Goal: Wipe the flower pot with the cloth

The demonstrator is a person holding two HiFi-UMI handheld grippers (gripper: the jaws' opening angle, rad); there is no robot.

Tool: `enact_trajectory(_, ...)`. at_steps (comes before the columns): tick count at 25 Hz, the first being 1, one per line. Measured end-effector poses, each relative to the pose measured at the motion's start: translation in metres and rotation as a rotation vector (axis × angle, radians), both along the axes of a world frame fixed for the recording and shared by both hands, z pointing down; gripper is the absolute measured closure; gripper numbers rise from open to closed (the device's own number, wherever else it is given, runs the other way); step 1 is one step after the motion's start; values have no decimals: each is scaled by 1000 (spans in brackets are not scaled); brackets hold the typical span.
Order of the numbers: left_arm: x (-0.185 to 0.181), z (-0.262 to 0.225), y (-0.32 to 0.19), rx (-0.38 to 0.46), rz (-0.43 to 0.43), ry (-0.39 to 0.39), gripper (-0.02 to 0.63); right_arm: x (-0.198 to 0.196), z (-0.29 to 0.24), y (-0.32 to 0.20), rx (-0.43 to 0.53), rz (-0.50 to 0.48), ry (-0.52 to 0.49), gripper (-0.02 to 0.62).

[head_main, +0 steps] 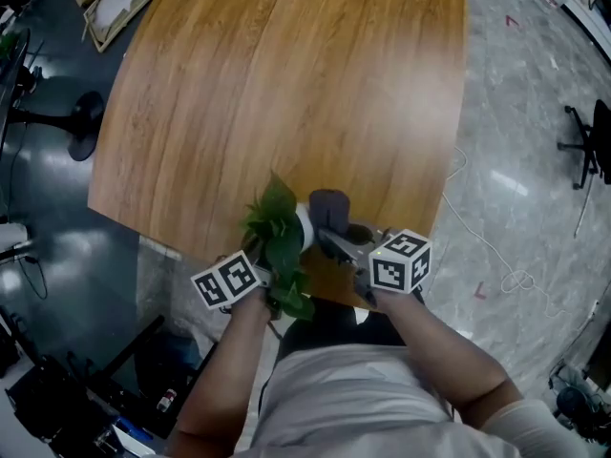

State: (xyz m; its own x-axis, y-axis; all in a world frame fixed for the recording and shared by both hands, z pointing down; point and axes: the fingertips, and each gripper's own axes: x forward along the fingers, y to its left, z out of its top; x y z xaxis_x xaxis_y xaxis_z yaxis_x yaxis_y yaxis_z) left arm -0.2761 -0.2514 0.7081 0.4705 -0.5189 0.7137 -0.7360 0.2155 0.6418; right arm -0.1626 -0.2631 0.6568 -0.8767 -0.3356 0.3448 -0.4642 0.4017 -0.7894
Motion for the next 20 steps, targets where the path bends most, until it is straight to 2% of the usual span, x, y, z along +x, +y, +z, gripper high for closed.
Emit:
enact_trajectory(3, 3, -5, -3, 41, 71, -45, 589, 23, 52, 2, -96, 57, 72, 531)
enact_trajectory(5, 5, -7, -4, 70, 129, -87, 590, 25, 58, 5, -118, 52, 78, 531)
enact_trajectory(7, 8, -9, -7, 96, 191, -127, 591, 20, 34, 6, -102, 25, 17, 531)
enact_trajectory(9, 9, -13, -10, 120, 252, -173, 589, 9, -8, 3, -44, -13, -71, 532)
enact_trajectory(12, 11, -14, -10, 123, 279, -183, 589, 2, -35, -2, 5, -38, -126, 532)
enact_trajectory(14, 11, -16, -10, 124, 275, -180, 589, 8, -12, -4, -32, -9, -105, 532)
enact_trajectory(17, 12, -16, -11, 129, 258, -163, 589, 22, 47, -3, -116, 11, 6, 532)
enact_trajectory(20, 18, -18, -8, 112, 235, -135, 587, 29, 69, 2, -128, -9, 88, 531)
